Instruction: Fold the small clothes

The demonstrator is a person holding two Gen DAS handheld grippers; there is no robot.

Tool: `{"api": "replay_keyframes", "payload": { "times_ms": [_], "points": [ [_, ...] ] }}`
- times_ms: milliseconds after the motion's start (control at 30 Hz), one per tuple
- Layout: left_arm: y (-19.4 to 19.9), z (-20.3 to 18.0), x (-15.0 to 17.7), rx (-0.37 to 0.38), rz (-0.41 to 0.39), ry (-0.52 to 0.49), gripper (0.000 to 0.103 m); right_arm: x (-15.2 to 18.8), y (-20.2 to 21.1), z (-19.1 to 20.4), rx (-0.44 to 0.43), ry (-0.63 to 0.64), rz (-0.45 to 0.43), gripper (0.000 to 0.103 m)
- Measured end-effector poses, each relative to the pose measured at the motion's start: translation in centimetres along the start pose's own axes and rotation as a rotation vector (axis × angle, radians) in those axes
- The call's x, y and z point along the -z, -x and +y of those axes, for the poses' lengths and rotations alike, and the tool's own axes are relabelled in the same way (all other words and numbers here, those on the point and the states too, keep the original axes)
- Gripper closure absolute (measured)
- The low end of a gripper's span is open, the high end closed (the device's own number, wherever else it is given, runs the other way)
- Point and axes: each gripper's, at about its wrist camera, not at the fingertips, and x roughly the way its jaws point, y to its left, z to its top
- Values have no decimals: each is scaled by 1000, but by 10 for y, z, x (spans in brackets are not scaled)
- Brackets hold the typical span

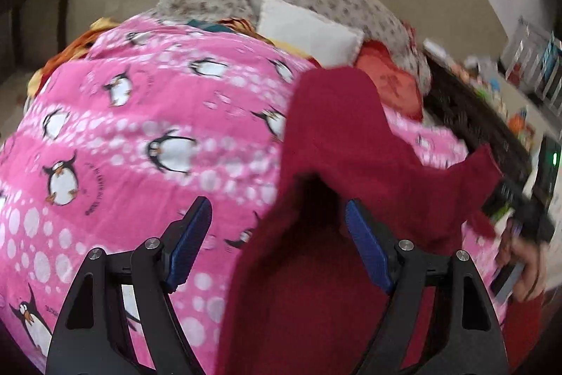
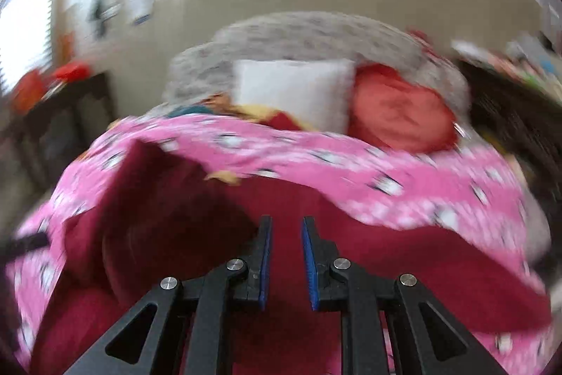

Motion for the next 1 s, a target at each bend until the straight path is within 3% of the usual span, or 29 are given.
{"api": "replay_keyframes", "payload": {
  "times_ms": [100, 167, 200, 233, 267, 367, 433, 500, 567, 633, 667, 700, 733, 867, 1000],
  "points": [
    [-11, -19, 10, -57, 24, -83, 24, 7, 8, -31, 75, -91, 14, 82],
    [-21, -27, 17, -104, 38, -130, 24, 5, 16, -39, 1, -125, -14, 67],
    [-27, -29, 18, -128, 45, -147, 24, 3, 22, -34, -69, -130, -32, 52],
    [-34, -29, 18, -168, 53, -157, 24, 0, 24, -28, -126, -126, -42, 44],
    [-38, -27, 17, -187, 55, -156, 24, -4, 24, -19, -190, -115, -49, 43],
    [-53, -4, 4, -259, 44, -103, 24, -16, 8, 32, -373, -25, -12, 43],
    [-52, 29, -3, -322, 42, 27, 24, -23, -11, 75, -427, 70, 11, 43],
    [-44, 60, -3, -290, 24, 182, 24, -29, -31, 109, -444, 127, 28, 43],
    [-39, 88, 0, -197, 16, 307, 24, -34, -53, 139, -470, 140, 52, 43],
    [-34, 91, 0, -175, -2, 295, 24, -37, -81, 170, -505, 171, 93, 46],
    [-32, 89, 0, -181, -12, 283, 24, -36, -98, 190, -497, 199, 135, 55],
    [-30, 87, 0, -182, -28, 267, 24, -35, -117, 206, -472, 225, 173, 79],
    [-30, 87, 1, -177, -37, 258, 24, -33, -130, 223, -464, 251, 183, 85],
    [-33, 87, 5, -155, -33, 252, 24, -34, -146, 252, -406, 275, 131, 85],
    [-30, 82, 5, -145, -43, 232, 24, -30, -119, 224, -450, 280, 187, 78]
  ]
}}
